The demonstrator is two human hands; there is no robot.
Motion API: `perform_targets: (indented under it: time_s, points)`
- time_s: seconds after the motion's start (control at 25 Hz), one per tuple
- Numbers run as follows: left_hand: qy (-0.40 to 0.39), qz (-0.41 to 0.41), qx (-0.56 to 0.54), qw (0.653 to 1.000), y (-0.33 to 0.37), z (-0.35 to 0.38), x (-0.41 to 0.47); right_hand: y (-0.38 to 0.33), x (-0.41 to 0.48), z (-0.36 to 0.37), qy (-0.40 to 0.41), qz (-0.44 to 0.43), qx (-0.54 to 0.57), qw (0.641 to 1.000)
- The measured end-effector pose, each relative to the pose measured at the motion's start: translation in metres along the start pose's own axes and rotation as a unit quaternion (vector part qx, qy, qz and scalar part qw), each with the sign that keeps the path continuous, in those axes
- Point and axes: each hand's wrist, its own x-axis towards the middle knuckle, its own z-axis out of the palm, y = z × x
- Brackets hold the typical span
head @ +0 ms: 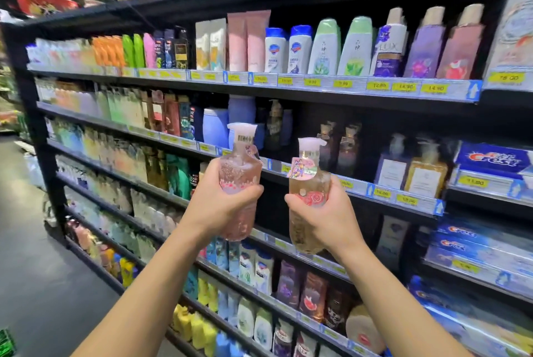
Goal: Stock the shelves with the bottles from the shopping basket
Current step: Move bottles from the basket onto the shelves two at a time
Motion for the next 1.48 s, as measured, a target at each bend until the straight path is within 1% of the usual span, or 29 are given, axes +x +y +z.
perform_targets:
  time_s: [0.16,0.4,0.52,0.64,0.76,0.92,1.04,1.32,1.4,1.48]
  points:
    - [-0.008,0.010,-0.006,1.000,-0.022,-0.008,0.053,0.009,0.039,0.023,0.017,-0.016,-0.005,1.000]
    - [-0.039,0.031,-0.014,0.999,-0.062,0.004,0.142,0.042,0.120,0.048,0.049,-0.038,-0.016,0.998]
    - [-0.068,0.040,-0.008,0.997,-0.081,0.008,0.185,0.062,0.160,0.060,0.066,-0.037,-0.019,0.997]
    - [-0.092,0.053,-0.031,0.994,-0.098,0.015,0.228,0.079,0.192,0.069,0.076,-0.039,-0.013,0.996]
    - [-0.141,0.074,-0.025,0.987,-0.114,0.024,0.260,0.093,0.207,0.071,0.094,-0.036,-0.018,0.995]
    - [-0.221,0.103,-0.023,0.970,-0.139,0.038,0.304,0.100,0.222,0.078,0.144,-0.029,-0.025,0.989]
    - [-0.271,0.120,-0.022,0.955,-0.147,0.043,0.333,0.096,0.232,0.087,0.185,-0.043,-0.048,0.981]
    - [-0.418,0.139,-0.084,0.894,-0.145,0.042,0.360,0.092,0.232,0.099,0.240,-0.061,-0.079,0.966]
    - [-0.439,0.164,-0.077,0.880,-0.139,0.039,0.368,0.089,0.228,0.096,0.247,-0.067,-0.083,0.963]
    - [-0.429,0.187,-0.053,0.882,-0.135,0.039,0.376,0.087,0.227,0.094,0.250,-0.075,-0.087,0.962]
